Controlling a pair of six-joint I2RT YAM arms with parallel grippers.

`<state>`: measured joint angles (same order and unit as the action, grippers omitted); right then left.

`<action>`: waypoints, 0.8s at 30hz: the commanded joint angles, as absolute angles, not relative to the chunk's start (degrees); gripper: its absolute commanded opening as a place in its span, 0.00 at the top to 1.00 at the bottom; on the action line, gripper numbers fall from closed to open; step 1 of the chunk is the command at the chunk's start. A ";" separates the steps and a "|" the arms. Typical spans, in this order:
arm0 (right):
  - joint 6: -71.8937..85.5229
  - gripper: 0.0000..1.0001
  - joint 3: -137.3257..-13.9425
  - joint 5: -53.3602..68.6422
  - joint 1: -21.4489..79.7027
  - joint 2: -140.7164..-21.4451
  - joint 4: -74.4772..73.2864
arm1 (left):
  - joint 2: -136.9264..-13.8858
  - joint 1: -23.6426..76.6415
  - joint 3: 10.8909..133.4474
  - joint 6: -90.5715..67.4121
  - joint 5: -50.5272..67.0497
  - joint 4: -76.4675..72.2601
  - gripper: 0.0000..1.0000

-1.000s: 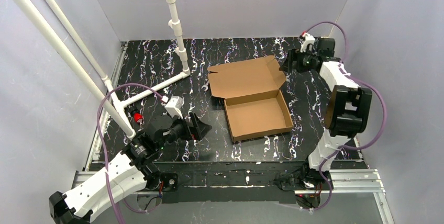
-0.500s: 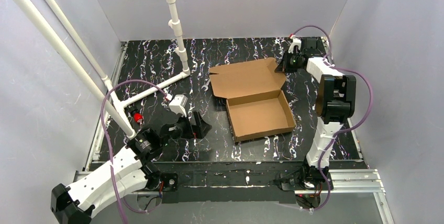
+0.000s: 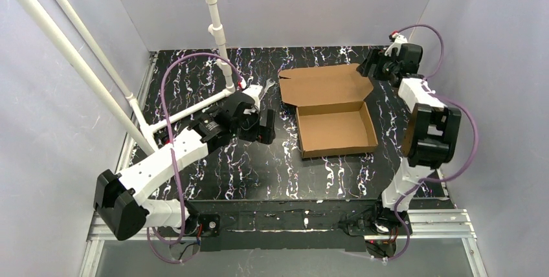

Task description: Fold the paper box

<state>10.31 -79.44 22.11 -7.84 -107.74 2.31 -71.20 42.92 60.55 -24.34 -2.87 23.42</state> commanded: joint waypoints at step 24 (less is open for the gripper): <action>-8.78 0.02 -47.00 47.58 -16.63 -69.22 -3.04 | -56.26 27.38 52.47 -28.60 -29.80 47.97 0.04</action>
